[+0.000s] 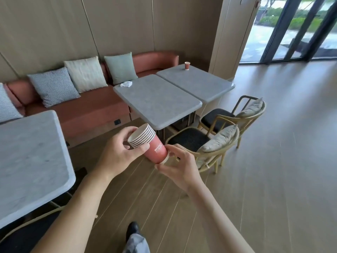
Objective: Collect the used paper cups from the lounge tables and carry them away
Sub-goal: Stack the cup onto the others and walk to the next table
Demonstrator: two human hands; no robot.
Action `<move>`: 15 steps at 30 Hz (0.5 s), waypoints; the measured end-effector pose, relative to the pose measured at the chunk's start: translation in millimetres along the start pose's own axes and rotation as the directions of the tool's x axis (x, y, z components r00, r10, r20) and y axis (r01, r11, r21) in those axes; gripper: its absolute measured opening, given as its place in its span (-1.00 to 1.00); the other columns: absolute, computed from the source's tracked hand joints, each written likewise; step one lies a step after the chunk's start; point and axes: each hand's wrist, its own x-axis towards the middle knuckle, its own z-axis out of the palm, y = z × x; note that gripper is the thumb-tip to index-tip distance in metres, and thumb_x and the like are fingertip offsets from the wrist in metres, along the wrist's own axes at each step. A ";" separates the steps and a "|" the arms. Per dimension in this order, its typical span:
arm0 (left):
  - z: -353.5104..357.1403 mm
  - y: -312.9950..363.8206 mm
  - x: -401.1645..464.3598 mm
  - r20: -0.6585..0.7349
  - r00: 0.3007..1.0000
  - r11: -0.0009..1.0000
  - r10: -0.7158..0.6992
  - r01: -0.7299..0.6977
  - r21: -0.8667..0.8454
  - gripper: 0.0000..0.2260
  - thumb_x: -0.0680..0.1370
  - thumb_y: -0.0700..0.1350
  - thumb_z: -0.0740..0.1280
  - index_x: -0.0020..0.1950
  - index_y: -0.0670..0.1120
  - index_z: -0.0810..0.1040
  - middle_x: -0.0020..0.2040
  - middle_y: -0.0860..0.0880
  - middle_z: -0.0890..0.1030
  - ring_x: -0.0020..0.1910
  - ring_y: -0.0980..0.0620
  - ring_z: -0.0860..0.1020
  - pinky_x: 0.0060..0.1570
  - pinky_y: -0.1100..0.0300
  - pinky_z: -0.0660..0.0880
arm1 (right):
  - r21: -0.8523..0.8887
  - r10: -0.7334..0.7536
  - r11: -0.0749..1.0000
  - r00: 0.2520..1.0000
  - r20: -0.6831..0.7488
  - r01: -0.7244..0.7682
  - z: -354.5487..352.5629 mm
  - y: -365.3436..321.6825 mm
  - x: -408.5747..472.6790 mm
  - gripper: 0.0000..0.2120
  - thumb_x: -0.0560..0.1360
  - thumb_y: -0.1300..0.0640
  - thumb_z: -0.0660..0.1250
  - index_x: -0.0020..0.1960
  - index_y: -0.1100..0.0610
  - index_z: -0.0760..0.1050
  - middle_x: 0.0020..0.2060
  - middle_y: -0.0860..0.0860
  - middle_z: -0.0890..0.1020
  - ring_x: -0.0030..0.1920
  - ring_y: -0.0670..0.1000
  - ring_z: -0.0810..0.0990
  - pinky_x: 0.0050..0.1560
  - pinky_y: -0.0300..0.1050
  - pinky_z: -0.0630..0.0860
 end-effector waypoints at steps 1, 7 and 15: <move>4.9 -4.0 8.1 0.010 1.000 1.000 -0.005 0.005 -0.012 -0.45 0.35 0.30 0.47 0.29 0.13 0.58 0.09 0.30 0.66 0.09 0.20 0.66 0.16 -0.06 0.63 | -0.009 0.010 1.000 1.000 -0.002 -0.010 -1.6 6.0 4.7 -0.42 0.34 -0.07 0.62 0.33 -0.01 0.63 0.00 -0.21 0.60 0.09 -0.09 0.58 0.06 -0.31 0.48; 21.2 -31.6 71.3 0.077 0.997 0.995 0.001 0.007 -0.102 -0.44 0.36 0.25 0.48 0.31 0.07 0.60 0.11 0.14 0.70 0.15 0.13 0.65 0.18 -0.16 0.62 | -0.040 0.075 0.996 0.996 -0.051 -0.077 -1.4 29.7 46.6 -0.47 0.32 -0.01 0.63 0.28 -0.03 0.65 0.06 -0.17 0.64 0.11 -0.07 0.61 0.15 -0.13 0.58; -20.6 -79.0 172.4 0.116 0.993 0.975 -0.020 0.045 -0.219 -0.36 0.31 0.27 0.46 0.31 -0.01 0.59 0.14 0.04 0.69 0.17 0.01 0.65 0.21 -0.29 0.57 | -0.125 0.128 0.983 0.990 -0.057 -0.135 47.4 27.9 149.1 -0.45 0.32 -0.02 0.59 0.30 -0.04 0.63 0.06 -0.21 0.61 0.12 -0.09 0.61 0.15 -0.10 0.62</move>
